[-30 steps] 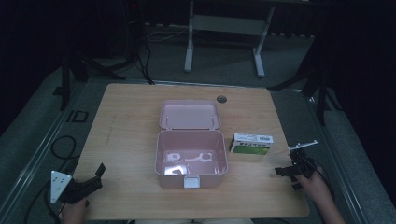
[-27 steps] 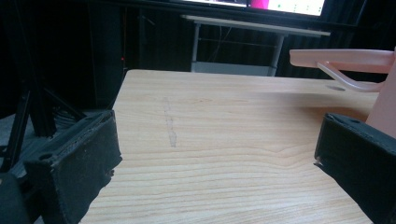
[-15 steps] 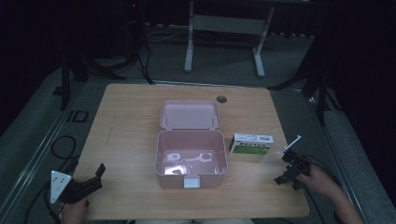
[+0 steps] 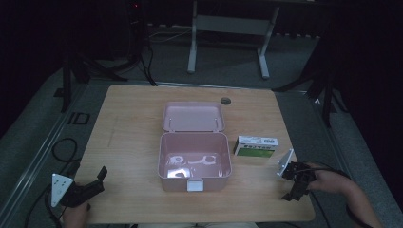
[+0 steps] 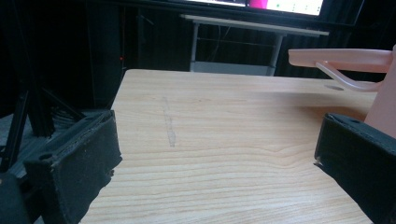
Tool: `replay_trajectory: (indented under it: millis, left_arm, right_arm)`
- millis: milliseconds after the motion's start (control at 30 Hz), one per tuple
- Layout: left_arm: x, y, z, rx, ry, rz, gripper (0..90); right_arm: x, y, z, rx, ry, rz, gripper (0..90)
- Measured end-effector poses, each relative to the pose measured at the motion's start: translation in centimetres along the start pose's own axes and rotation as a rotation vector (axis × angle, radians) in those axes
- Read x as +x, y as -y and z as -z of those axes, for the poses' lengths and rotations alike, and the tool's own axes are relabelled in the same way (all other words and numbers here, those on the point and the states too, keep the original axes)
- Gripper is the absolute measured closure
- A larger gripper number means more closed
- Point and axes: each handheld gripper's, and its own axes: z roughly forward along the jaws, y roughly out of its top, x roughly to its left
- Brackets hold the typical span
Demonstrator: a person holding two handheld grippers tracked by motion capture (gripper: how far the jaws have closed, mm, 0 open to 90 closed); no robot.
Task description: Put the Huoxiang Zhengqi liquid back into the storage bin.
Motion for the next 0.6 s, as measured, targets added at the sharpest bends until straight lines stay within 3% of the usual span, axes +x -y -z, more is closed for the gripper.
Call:
replay_trajectory:
  millis: [167,467,600]
  left_arm:
    - [0.0,0.0,0.0,0.001,0.0,-0.001,0.2]
    - [0.0,0.0,0.0,-0.002,0.003,0.002,0.2]
    - [0.0,0.0,0.0,-0.003,0.004,0.004,0.2]
  right_arm:
    - [0.2,-1.2,0.2,0.063,-0.021,0.028,13.3]
    - [0.7,-4.0,0.6,0.108,-0.034,0.094,13.8]
    - [0.8,-5.1,0.5,0.166,-0.05,0.102,14.6]
